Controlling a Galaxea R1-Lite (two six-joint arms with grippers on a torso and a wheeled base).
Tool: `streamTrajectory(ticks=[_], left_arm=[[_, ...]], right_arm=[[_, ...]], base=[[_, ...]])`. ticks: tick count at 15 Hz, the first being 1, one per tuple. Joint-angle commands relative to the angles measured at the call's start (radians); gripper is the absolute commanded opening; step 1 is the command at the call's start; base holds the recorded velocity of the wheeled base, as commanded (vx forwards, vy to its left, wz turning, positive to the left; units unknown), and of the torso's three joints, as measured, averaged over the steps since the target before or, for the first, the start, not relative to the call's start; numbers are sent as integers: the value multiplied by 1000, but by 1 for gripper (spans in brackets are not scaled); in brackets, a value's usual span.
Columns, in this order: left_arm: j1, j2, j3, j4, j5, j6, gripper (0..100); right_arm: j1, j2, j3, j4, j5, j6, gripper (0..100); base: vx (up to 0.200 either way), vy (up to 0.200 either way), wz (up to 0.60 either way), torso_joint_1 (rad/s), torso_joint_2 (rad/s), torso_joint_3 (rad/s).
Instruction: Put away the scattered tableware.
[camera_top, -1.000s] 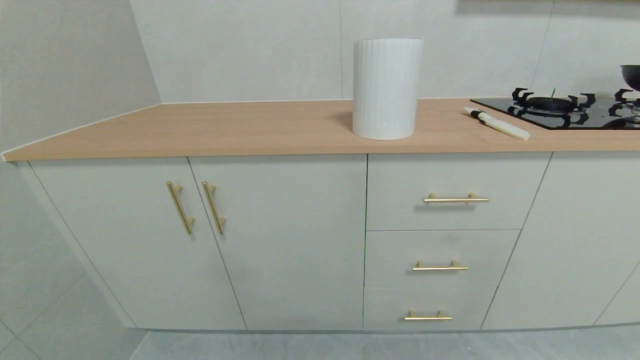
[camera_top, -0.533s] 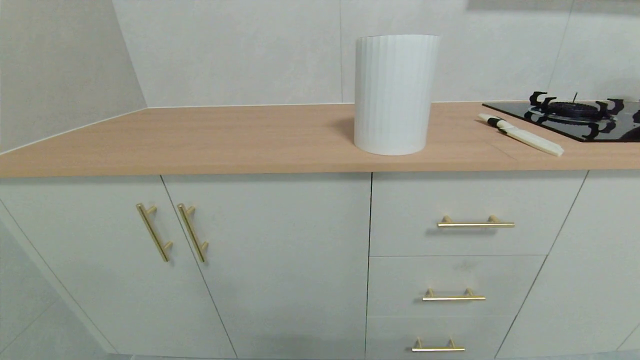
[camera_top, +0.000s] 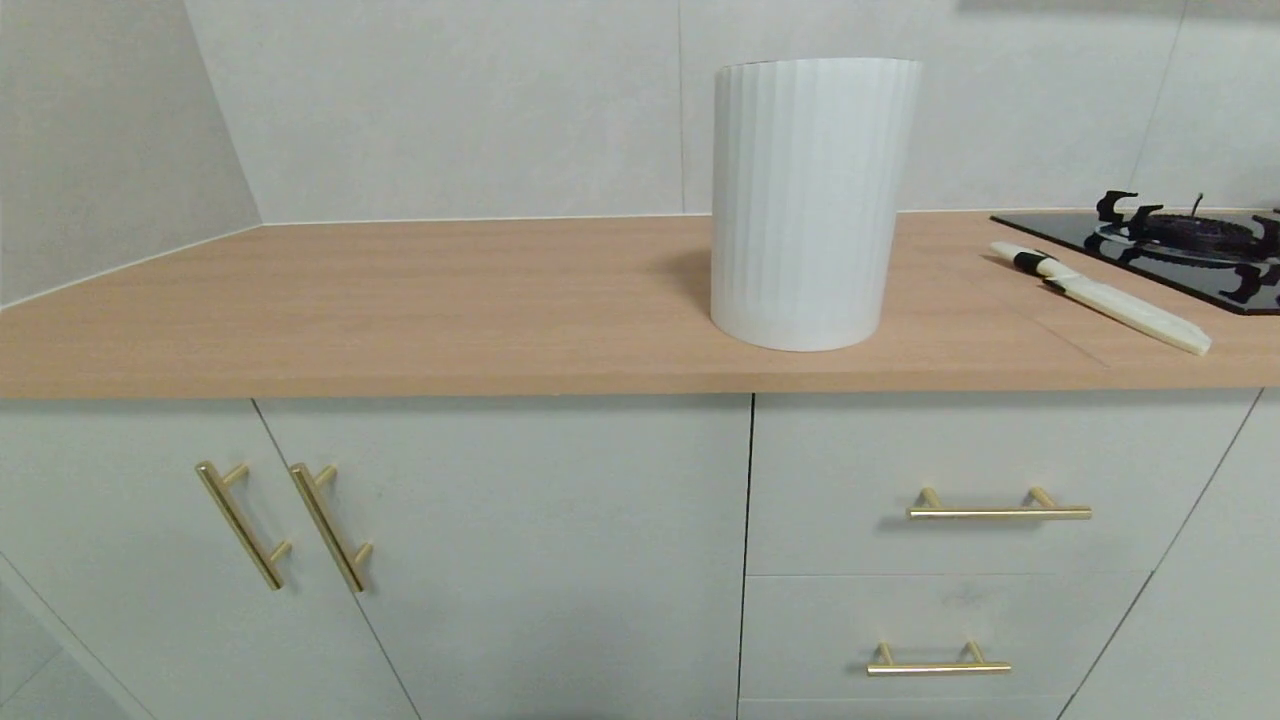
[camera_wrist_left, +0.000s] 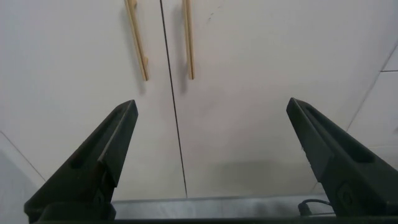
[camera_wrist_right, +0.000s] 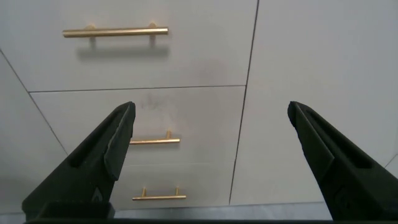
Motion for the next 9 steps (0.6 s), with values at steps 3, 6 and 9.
streamTrajectory(ticks=[3, 6, 9], left_arm=[[-1, 0, 0, 0, 0, 0, 100], [1, 0, 0, 0, 0, 0, 100], [-1, 0, 0, 0, 0, 0, 100]], right_arm=[[0, 2, 0, 0, 0, 0, 100], [0, 2, 0, 0, 0, 1, 100], [0, 2, 0, 0, -2, 1, 100]], base=[[0, 0, 0, 0, 0, 0], [0, -67, 0, 2, -1, -1], [0, -200, 0, 1, 1, 4]])
